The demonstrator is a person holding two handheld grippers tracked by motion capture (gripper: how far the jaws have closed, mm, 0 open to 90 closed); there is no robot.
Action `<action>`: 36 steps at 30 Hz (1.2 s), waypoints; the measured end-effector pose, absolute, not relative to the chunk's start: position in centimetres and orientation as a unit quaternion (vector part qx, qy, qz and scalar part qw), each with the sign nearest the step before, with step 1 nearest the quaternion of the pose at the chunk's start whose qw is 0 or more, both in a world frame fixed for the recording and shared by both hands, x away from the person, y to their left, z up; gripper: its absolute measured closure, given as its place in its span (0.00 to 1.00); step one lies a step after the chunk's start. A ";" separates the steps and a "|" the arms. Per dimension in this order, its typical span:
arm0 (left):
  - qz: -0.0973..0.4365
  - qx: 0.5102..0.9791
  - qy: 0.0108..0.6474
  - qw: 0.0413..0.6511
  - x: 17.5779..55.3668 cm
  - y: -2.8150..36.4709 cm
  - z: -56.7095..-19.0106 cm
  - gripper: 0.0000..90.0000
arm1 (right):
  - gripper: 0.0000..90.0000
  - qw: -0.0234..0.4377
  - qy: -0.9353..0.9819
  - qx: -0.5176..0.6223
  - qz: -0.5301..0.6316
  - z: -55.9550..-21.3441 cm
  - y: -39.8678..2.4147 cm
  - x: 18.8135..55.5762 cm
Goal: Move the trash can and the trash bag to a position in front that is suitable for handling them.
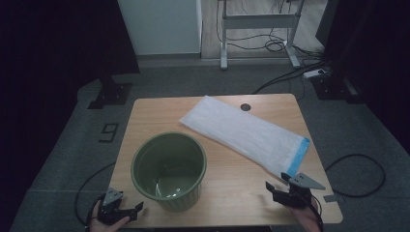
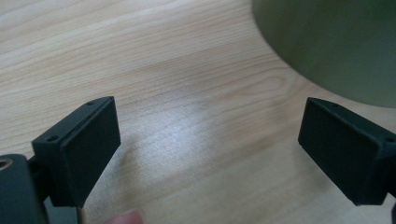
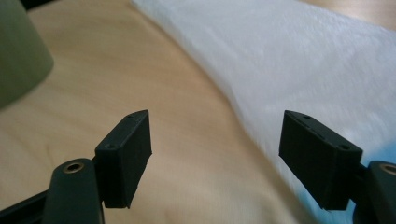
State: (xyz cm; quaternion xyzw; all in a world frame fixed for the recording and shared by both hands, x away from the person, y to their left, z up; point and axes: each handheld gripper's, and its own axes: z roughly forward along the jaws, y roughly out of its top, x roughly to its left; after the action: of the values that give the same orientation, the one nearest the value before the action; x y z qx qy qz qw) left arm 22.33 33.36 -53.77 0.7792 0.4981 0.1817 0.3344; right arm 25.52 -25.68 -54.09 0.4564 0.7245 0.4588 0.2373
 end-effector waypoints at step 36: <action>0.178 0.830 0.290 0.442 20.7 27.8 -49.9 0.13 | 0.22 0.225 0.728 0.449 0.466 -54.7 -26.8 26.1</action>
State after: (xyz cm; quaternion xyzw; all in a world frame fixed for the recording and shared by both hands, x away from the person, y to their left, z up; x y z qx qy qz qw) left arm 20.72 27.83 -49.90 0.8300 0.2902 0.1776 0.4419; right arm 26.05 -26.78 -54.69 0.4491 0.7285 0.4659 0.2250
